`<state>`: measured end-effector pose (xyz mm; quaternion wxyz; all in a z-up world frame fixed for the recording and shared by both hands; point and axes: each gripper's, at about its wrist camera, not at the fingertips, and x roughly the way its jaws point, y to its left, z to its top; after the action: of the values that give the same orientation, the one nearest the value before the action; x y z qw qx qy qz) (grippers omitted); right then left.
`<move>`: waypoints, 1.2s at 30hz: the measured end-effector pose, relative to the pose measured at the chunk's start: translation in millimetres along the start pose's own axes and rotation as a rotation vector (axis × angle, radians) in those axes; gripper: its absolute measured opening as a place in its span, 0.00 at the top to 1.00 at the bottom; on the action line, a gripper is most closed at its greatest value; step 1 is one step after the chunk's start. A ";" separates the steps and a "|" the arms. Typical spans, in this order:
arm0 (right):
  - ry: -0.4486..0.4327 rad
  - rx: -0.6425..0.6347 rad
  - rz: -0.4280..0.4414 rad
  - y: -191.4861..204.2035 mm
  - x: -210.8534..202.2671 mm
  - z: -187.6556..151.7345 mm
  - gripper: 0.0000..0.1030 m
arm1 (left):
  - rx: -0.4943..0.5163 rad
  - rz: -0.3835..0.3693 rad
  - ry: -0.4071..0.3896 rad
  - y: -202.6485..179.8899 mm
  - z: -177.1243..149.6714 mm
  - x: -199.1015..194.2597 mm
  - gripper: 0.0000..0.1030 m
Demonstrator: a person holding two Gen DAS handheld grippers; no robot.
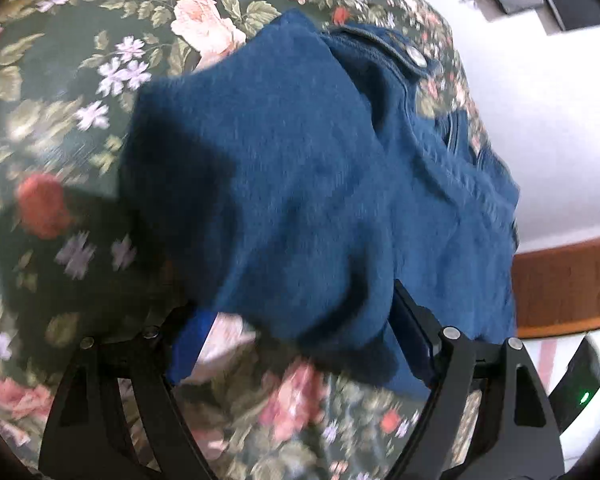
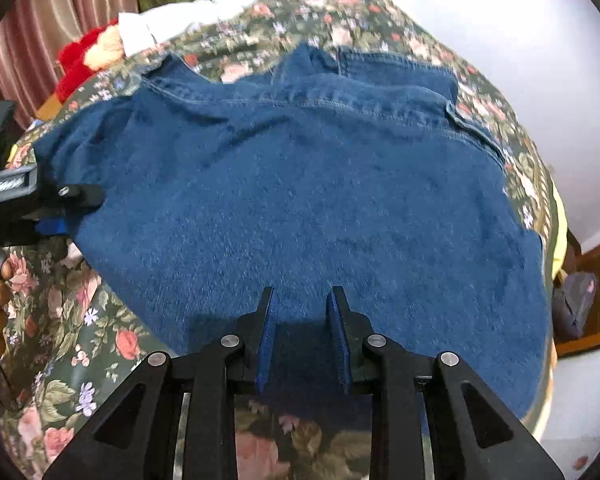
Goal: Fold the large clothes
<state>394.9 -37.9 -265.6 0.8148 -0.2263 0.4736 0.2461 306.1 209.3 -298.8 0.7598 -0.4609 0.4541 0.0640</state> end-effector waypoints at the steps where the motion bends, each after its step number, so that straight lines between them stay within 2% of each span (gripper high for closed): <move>1: -0.001 0.005 0.009 -1.6 0.5 -0.4 0.77 | -0.012 -0.018 -0.009 -0.4 3.5 2.4 0.19; 5: 0.000 0.020 0.035 -5.0 2.9 -0.9 0.77 | -0.034 -0.011 -0.062 -9.4 14.9 9.6 0.19; 11: -0.023 0.038 0.051 -5.9 3.9 -4.7 0.77 | -0.061 0.094 -0.166 -23.2 26.8 19.6 0.19; 12: -0.025 0.043 0.054 -6.4 3.7 -4.9 0.77 | -0.067 0.111 -0.178 -25.1 29.0 20.3 0.23; 13: -0.025 0.047 0.059 -7.1 3.4 -4.8 0.77 | -0.078 0.139 -0.194 -26.1 30.8 18.9 0.36; 14: -0.025 0.050 0.062 -6.8 3.1 -5.0 0.77 | -0.075 0.163 -0.199 -22.9 32.3 16.3 0.42; 16: -0.022 0.063 0.075 -8.4 1.9 -5.0 0.77 | -0.025 0.172 -0.220 -25.7 30.5 8.5 0.56; 19: -0.021 0.082 0.082 -8.5 -0.7 -5.9 0.77 | 0.122 0.192 -0.298 -45.1 18.0 -15.5 0.65; 21: -0.008 0.087 0.086 -6.6 -5.6 -6.1 0.77 | 0.198 0.190 -0.345 -57.5 8.0 -35.6 0.67; 23: 0.002 0.092 0.100 -4.7 -12.0 -3.6 0.77 | 0.224 0.154 -0.370 -61.9 2.5 -55.5 0.68; 26: -0.054 0.093 0.215 7.8 -34.3 6.8 0.77 | 0.263 0.142 -0.412 -60.3 -4.8 -87.4 0.68; 28: -0.065 0.078 0.259 19.9 -38.4 13.8 0.77 | 0.282 0.154 -0.439 -61.6 -6.4 -101.3 0.69; 32: 0.012 0.040 0.357 57.9 -17.4 26.4 0.77 | 0.285 0.176 -0.479 -58.6 -7.6 -116.9 0.69; 36: 0.119 0.036 0.414 86.1 22.9 26.2 0.77 | 0.314 0.243 -0.485 -54.6 -8.1 -112.7 0.70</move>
<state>369.1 48.9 -285.7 0.7213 -0.1236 0.5616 0.3861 263.9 208.4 -180.6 0.8947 -0.2516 0.3157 0.1912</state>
